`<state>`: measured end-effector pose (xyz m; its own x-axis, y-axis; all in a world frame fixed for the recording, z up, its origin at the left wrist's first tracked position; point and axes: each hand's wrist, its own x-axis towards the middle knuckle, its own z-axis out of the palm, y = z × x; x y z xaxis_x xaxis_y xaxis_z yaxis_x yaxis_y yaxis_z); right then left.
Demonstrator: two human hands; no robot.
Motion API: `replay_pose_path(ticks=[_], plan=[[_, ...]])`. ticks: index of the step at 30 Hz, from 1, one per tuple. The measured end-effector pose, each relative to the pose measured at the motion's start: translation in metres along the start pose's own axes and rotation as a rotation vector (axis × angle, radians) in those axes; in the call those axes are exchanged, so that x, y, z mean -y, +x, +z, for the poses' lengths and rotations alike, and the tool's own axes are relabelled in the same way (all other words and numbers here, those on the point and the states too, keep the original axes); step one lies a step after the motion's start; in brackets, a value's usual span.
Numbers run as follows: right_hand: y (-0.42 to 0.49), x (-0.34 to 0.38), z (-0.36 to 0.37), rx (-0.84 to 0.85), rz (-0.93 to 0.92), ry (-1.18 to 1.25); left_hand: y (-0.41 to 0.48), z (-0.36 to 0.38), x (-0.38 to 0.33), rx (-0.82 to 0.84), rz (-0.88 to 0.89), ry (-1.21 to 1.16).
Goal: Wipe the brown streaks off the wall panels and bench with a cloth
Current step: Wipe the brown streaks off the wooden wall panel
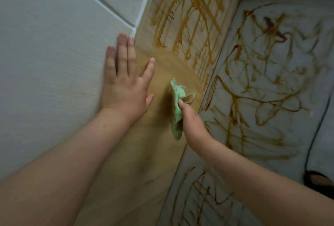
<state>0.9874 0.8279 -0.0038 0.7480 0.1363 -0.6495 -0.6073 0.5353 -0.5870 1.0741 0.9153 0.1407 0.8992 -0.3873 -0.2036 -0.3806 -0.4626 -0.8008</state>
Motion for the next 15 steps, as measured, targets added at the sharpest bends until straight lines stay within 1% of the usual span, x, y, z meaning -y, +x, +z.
replay_pose_path(ticks=[3,5,6,7,8,10,11,12,13,14,15], plan=[[-0.023,0.012,-0.049,-0.004,0.09,-0.007,0.001,-0.008,-0.006,0.013,-0.058,-0.123],[-0.039,0.019,-0.077,0.003,0.096,-0.091,-0.008,-0.014,-0.023,-0.078,-0.077,-0.361],[-0.049,0.024,-0.089,0.005,0.106,-0.184,-0.018,-0.016,-0.038,-0.141,-0.094,-0.515],[-0.056,0.026,-0.1,0.014,0.096,-0.304,-0.028,-0.018,-0.056,-0.146,-0.15,-0.725],[-0.064,0.029,-0.107,0.031,0.044,-0.394,-0.035,-0.02,-0.074,-0.053,-0.232,-0.967],[-0.075,0.032,-0.118,0.119,-0.111,-0.491,-0.056,-0.029,-0.112,0.336,-0.427,-1.48],[-0.077,0.028,-0.121,0.165,-0.166,-0.536,-0.063,-0.032,-0.128,0.537,-0.489,-1.726],[-0.082,0.024,-0.125,0.217,-0.203,-0.57,-0.073,-0.035,-0.142,0.696,-0.546,-1.975],[-0.081,0.019,-0.128,0.244,-0.242,-0.6,-0.077,-0.036,-0.15,0.789,-0.576,-2.17],[-0.083,0.012,-0.133,0.273,-0.27,-0.645,-0.086,-0.036,-0.16,0.808,-0.622,-2.313],[-0.083,0.007,-0.135,0.27,-0.302,-0.671,-0.089,-0.033,-0.166,0.763,-0.682,-2.394]])
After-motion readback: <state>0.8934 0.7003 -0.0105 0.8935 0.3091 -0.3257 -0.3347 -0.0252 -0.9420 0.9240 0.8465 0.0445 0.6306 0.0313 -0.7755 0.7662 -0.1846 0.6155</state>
